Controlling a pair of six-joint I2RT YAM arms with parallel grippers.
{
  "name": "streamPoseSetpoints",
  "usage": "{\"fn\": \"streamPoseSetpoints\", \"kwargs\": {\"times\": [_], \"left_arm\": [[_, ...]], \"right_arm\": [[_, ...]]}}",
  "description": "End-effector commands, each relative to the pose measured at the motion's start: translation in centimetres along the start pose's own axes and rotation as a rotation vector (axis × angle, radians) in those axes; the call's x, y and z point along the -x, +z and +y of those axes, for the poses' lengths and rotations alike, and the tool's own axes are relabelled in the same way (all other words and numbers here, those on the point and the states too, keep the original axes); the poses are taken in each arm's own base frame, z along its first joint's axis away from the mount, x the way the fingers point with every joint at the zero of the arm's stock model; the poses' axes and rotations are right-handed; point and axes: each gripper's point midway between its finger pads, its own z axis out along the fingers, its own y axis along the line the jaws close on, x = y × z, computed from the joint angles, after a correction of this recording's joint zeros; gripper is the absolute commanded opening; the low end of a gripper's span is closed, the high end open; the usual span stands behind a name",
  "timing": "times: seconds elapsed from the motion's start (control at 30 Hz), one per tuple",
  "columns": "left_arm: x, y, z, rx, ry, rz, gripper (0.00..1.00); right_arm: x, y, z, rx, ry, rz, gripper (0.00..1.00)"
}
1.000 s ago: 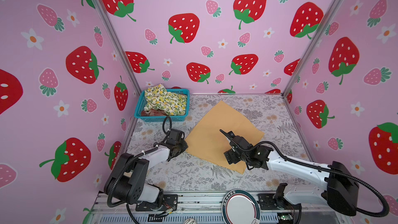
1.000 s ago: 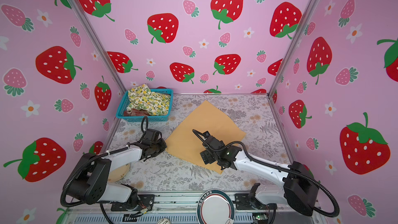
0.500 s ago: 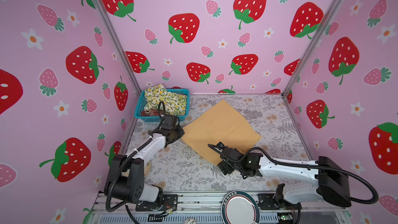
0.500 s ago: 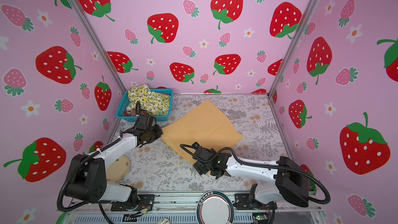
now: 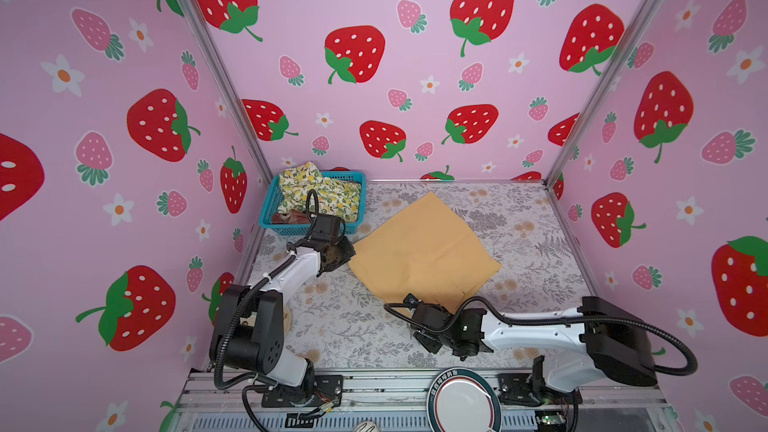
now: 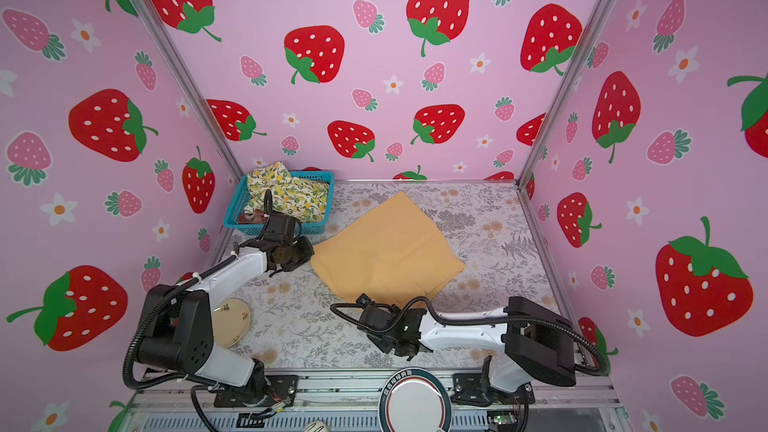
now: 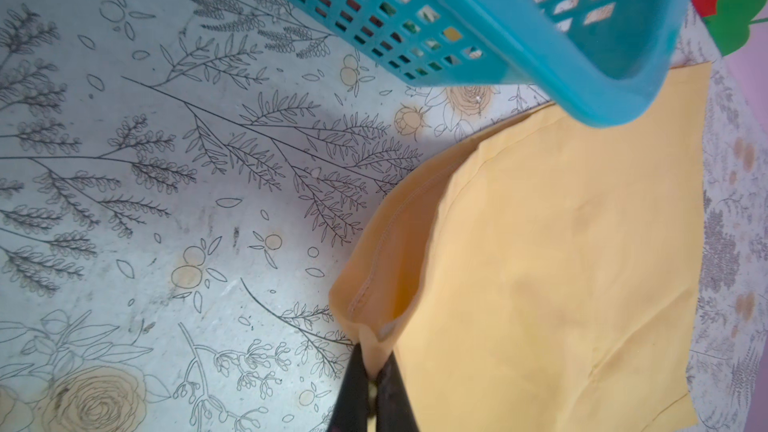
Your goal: Fold and stack the skirts
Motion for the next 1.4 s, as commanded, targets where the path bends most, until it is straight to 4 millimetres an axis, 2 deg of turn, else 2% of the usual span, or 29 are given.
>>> {"fn": "streamPoseSetpoints", "kwargs": {"times": [0.0, 0.2, 0.37, 0.5, 0.9, 1.17, 1.37], "left_arm": [[1.3, -0.9, -0.8, -0.012, 0.009, -0.019, 0.0], [1.6, -1.1, -0.8, -0.015, 0.01, -0.023, 0.0], [1.9, -1.3, -1.0, -0.017, 0.009, -0.026, 0.0], [2.2, -1.6, -1.1, -0.02, 0.011, -0.032, 0.0], [2.9, -1.9, -1.2, -0.022, 0.008, -0.037, 0.0], [3.1, -2.1, -1.2, -0.026, 0.009, -0.039, 0.0], [3.5, -2.5, -1.6, -0.033, 0.013, -0.044, 0.0]], "right_arm": [[0.2, 0.0, -0.3, -0.033, 0.026, -0.004, 0.62], [-1.1, 1.0, -0.4, -0.052, 0.035, 0.036, 0.53], [-1.8, 1.3, -0.6, -0.061, 0.04, 0.055, 0.52], [-2.5, 1.5, -0.7, -0.069, 0.041, 0.078, 0.47], [-4.2, 2.0, -0.8, -0.071, 0.057, 0.12, 0.44], [-5.1, 2.2, -0.9, -0.08, 0.066, 0.144, 0.26], [-5.2, 2.1, -1.0, -0.078, 0.079, 0.143, 0.07]]}}
